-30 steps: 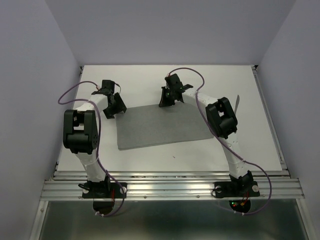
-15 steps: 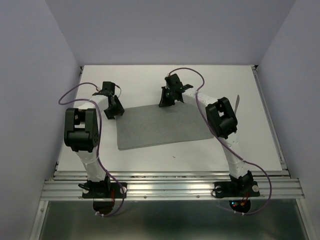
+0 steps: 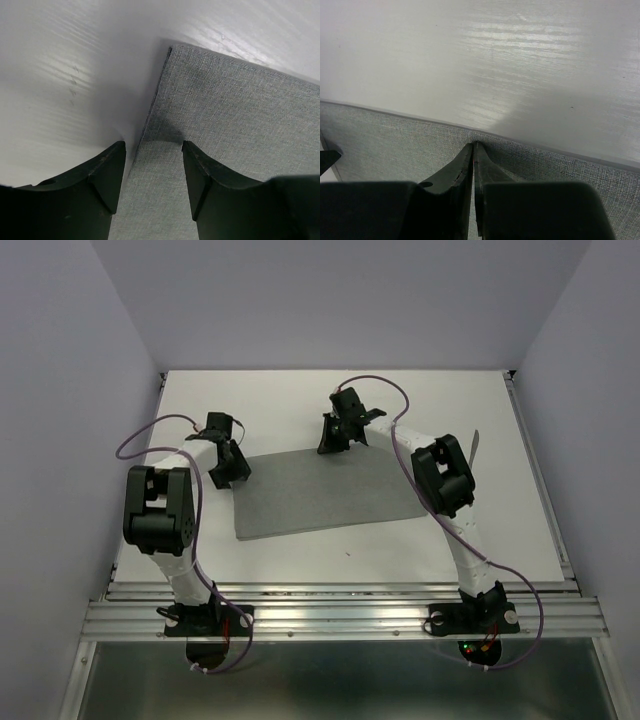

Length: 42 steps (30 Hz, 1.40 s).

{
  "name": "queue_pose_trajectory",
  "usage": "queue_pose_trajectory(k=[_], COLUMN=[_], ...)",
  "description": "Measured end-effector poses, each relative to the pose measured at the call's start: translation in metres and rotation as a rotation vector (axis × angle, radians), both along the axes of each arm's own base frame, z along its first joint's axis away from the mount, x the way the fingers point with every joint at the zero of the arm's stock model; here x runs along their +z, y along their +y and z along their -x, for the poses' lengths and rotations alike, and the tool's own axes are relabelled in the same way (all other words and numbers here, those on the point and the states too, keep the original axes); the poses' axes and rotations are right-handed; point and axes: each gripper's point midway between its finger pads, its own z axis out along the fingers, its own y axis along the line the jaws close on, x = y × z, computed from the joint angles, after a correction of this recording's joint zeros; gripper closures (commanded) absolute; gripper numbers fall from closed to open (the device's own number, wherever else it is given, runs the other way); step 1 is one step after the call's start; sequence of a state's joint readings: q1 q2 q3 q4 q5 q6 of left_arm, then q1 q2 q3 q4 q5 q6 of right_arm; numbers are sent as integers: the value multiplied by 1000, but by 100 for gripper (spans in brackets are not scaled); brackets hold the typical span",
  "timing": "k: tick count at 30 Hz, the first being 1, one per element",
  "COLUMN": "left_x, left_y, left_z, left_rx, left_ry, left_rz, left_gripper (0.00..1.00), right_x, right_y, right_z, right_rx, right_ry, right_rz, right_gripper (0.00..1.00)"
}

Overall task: Fold the napkin into a case and place the utensils inside
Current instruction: Pick up the rectangle-folded napkin at the center of the board.

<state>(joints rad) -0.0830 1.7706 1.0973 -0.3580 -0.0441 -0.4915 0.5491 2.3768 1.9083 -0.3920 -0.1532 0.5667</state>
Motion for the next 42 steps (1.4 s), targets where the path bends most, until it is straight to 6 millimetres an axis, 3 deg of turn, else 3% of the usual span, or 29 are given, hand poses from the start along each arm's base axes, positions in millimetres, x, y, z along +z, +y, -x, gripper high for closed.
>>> queue_pose_trajectory(k=[5, 13, 18, 21, 28, 33, 38, 42], left_x=[-1, -2, -3, -4, -2, 4, 21, 25], left_y=[1, -10, -22, -25, -22, -11, -8, -10], left_z=[8, 12, 11, 12, 13, 26, 29, 28], left_rx=[14, 6, -17, -21, 3, 35, 38, 30], left_ry=[-4, -36, -42, -39, -35, -5, -34, -42], left_rz=[3, 61, 109, 119, 100, 46, 35, 43], left_gripper=[43, 57, 81, 100, 100, 100, 100, 100], right_x=[0, 0, -1, -1, 0, 5, 31, 65], right_y=[0, 0, 1, 1, 0, -4, -8, -32], right_z=[0, 0, 0, 0, 0, 5, 6, 17], right_rx=[-2, -5, -7, -7, -7, -7, 5, -20], right_ry=[1, 0, 1, 1, -2, 0, -46, -105], right_rz=[-1, -5, -7, -8, -8, 2, 5, 27], right_gripper=[90, 90, 90, 90, 90, 85, 83, 82])
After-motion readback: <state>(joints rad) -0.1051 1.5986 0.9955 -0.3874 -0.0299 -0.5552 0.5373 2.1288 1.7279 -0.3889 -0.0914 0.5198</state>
